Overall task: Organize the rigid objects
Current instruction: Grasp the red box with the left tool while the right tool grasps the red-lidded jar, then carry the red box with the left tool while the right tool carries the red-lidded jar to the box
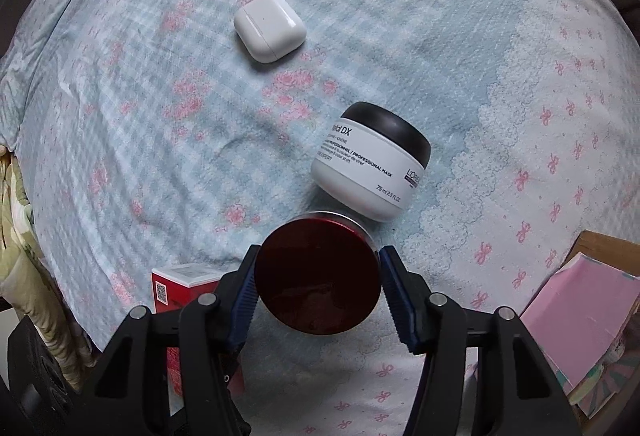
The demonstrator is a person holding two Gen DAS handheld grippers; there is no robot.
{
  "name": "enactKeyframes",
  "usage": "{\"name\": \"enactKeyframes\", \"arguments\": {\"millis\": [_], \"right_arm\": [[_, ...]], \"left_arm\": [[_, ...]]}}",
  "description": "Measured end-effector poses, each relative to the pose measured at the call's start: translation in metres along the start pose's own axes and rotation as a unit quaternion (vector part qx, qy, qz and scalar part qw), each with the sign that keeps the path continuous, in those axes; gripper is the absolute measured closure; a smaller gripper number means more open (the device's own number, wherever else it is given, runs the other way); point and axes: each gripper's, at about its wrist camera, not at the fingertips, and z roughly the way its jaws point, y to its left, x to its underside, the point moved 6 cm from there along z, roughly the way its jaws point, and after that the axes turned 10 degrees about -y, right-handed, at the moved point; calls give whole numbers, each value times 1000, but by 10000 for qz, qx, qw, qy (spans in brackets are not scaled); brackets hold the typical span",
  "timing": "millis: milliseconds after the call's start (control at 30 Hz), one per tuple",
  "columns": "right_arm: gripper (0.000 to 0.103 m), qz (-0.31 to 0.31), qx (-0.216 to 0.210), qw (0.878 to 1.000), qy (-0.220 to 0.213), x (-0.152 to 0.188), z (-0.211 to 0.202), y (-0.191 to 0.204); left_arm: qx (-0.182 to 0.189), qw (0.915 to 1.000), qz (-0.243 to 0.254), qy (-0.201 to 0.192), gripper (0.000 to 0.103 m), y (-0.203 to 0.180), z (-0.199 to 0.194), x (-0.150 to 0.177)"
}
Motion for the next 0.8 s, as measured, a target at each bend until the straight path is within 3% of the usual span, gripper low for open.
{"name": "enactKeyframes", "arguments": {"millis": [267, 467, 600, 800], "right_arm": [[50, 479, -155, 9975, -501, 1, -60, -8], [50, 1156, -334, 9877, -996, 5, -135, -37], [50, 1506, -332, 9787, -1355, 10, -187, -66], [50, 2150, -184, 9601, -1777, 42, -244, -130]], "left_arm": [[261, 9982, 408, -357, 65, -19, -60, -29], [552, 9934, 828, -563, 65, -72, -113, -51], [775, 9854, 1341, -706, 65, -118, -143, -64], [1305, 9664, 2088, -739, 65, -211, -174, -67]]}}
